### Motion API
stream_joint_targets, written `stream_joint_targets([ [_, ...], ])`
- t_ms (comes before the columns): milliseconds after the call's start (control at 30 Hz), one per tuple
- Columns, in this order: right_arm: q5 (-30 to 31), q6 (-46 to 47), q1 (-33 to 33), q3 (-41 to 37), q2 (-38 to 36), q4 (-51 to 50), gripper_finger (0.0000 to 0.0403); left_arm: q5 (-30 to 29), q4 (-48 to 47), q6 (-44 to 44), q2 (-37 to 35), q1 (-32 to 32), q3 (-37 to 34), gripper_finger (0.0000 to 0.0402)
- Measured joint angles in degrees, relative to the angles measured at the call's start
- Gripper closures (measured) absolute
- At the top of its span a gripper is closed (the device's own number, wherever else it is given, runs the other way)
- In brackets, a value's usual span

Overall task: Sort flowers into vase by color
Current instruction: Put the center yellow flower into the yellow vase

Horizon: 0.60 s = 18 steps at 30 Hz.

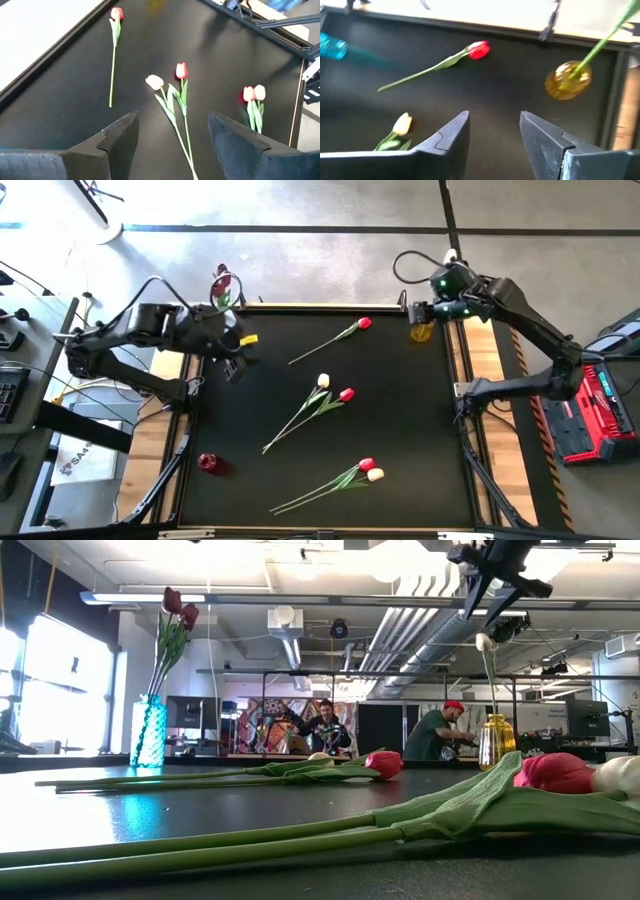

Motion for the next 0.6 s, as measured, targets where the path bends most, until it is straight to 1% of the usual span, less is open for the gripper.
stream_joint_targets([
  [167,0.22,2.29,5.23,0.0,0.02,0.08,0.024,-1.64,0.09,-4.01,3.35,-3.97,0.0,0.0174],
  [400,2.16,5.46,11.84,0.0,0.12,0.71,0.024,-6.16,0.11,-8.61,10.35,-8.25,0.0,0.0174],
  [467,2.15,5.38,13.69,0.0,0.15,0.79,0.024,-5.73,0.11,-8.63,12.33,-8.5,0.0,0.0174],
  [600,2.15,5.41,16.7,0.0,0.17,0.76,0.024,-2.78,0.5,-7.24,16.0,-8.5,0.0,0.0174],
])
